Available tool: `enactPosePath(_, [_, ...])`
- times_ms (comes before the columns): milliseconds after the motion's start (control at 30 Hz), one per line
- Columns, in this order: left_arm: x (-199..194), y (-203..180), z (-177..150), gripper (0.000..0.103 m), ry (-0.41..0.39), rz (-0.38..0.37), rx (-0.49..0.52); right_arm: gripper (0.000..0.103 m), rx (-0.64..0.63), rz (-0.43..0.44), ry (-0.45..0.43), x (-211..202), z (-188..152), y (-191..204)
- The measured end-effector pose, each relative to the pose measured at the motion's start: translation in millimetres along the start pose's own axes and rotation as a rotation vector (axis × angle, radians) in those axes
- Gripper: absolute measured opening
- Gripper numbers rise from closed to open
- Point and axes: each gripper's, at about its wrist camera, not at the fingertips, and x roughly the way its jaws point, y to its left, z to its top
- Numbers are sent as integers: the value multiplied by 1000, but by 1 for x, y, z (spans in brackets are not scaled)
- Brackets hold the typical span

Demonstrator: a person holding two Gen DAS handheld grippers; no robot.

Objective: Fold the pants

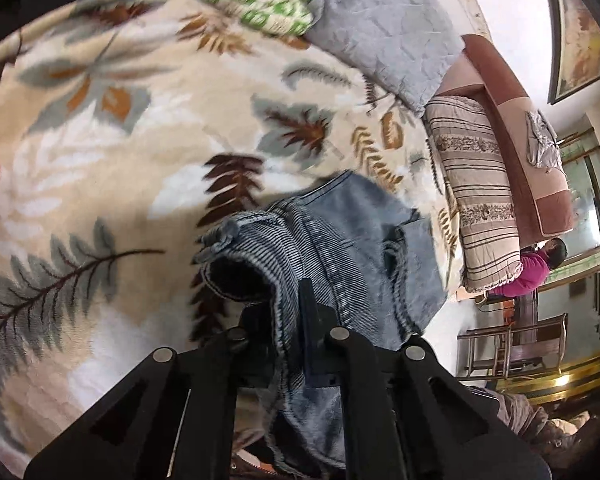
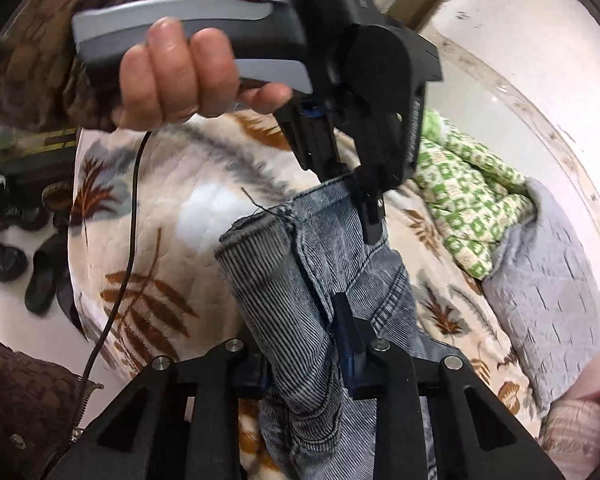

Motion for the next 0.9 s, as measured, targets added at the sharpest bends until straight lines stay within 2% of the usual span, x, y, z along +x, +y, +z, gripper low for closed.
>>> enactPosePath(267, [-1,-66,18,7,-33,15,67,22,118,-66,-43,-45,-16,-44])
enactPosePath(467, [26,-126,28,7,-16,14,132,21,240,-88,-49,-74,-47,-81])
enactPosePath(600, [64,-166,31,8,40,24,172,21,362,-71,-23,-83,-80,-108])
enactPosePath(700, [105,-195,35,8,110,50,204,21,486,-33,3,-85,-110,-129])
enactPosePath(900, [196,-235,30,10,263,173,281,23,787,86,71,-75,-185,-166])
